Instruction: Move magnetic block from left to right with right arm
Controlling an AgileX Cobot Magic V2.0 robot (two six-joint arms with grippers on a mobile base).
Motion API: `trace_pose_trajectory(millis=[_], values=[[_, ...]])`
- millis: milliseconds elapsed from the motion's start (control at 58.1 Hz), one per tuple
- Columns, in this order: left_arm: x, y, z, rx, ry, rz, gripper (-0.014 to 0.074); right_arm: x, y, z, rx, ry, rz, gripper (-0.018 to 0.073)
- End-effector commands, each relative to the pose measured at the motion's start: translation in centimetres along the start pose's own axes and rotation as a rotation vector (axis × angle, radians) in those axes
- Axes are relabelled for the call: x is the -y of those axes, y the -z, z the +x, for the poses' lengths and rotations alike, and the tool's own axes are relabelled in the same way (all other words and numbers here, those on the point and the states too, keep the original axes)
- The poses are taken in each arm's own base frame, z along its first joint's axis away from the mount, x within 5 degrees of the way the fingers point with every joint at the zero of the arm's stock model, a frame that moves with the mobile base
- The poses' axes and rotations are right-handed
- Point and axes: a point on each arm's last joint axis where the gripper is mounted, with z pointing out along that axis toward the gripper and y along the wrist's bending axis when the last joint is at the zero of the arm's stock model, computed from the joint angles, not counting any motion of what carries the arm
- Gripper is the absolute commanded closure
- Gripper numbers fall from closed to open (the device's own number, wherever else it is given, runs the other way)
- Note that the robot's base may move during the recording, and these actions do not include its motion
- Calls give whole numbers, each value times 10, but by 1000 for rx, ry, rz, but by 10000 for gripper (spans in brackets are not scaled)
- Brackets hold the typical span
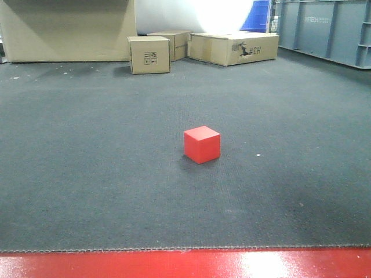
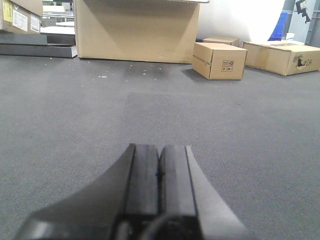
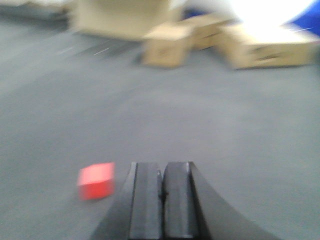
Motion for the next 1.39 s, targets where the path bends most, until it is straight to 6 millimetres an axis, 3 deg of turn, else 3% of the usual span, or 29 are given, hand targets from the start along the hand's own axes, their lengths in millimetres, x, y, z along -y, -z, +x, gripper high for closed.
trace_pose_trajectory(millis=[0, 224, 516, 1376], values=[[-1, 1, -6, 91, 11, -5, 722, 9, 11, -7, 116, 24, 102, 501], [-1, 1, -6, 91, 11, -5, 722, 21, 28, 45, 130, 15, 305, 501], [-1, 1, -6, 91, 11, -5, 722, 21, 33, 102, 222, 21, 324, 501], [-1, 1, -6, 91, 11, -5, 722, 21, 34, 103, 226, 22, 324, 501]])
